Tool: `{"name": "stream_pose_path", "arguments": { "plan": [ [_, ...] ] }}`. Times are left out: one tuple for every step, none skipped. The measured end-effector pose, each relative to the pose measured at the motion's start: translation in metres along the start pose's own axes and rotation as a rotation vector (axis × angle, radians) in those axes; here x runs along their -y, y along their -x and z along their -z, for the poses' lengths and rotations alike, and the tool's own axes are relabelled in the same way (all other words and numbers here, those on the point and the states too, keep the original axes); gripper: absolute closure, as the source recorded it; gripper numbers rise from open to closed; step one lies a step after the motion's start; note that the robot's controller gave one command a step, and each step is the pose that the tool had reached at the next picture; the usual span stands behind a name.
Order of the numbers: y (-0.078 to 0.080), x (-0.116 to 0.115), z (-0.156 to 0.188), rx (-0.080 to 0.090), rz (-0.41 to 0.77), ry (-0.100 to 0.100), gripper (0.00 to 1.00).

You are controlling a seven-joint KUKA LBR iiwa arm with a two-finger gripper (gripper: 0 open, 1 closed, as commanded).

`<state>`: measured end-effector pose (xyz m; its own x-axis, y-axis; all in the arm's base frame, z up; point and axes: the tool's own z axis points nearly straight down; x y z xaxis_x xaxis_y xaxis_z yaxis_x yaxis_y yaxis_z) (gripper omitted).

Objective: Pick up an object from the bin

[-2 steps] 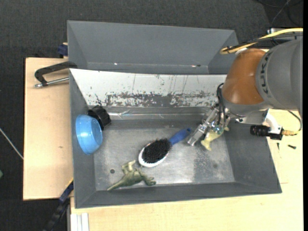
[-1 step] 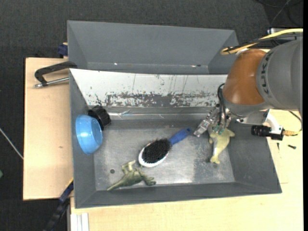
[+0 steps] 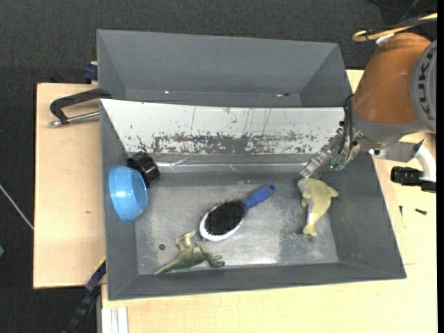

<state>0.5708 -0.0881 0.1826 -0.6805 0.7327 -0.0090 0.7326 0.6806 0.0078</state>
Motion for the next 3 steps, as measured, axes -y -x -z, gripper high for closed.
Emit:
{"name": "stream_pose_path", "arguments": {
  "plan": [
    [-0.016,0.083,-0.045,-0.012,-0.385,-0.014,1.00],
    [0.010,-0.029,-0.040,-0.004,-0.630,-0.004,1.00],
    [-0.016,0.033,0.073,-0.001,-0.954,-0.005,1.00]
  ]
}}
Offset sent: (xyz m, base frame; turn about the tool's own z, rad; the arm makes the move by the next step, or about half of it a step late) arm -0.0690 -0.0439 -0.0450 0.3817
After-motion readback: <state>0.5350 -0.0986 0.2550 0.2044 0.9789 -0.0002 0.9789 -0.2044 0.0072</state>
